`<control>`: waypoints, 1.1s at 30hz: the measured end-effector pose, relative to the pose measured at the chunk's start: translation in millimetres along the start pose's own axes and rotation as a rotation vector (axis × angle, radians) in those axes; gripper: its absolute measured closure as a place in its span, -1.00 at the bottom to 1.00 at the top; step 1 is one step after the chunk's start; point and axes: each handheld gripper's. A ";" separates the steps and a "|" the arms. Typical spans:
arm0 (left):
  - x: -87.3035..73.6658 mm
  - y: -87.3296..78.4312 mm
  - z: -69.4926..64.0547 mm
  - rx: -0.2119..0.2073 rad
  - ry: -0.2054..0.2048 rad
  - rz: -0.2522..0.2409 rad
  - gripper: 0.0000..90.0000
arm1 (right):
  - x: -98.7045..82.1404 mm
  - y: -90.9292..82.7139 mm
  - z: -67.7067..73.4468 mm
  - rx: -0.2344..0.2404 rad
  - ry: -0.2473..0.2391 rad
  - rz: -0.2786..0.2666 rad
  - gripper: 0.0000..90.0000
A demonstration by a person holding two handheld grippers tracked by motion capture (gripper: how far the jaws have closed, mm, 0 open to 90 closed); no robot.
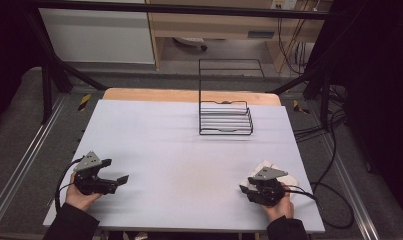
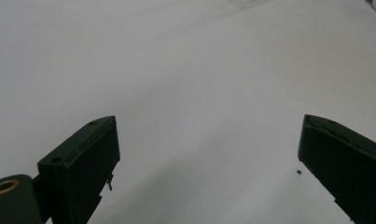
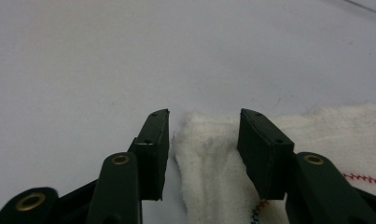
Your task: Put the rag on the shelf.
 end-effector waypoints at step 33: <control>0.2 -0.8 -0.4 0.005 0.003 0.001 -0.88 | -6.2 -2.7 7.1 -0.088 -0.034 -0.004 0.58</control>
Point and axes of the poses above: each handheld gripper's, and its own axes: y roughly forward along the jaws, x roughly out of its top, z roughly to its left, and after that the axes turned 11 degrees about y, right-handed
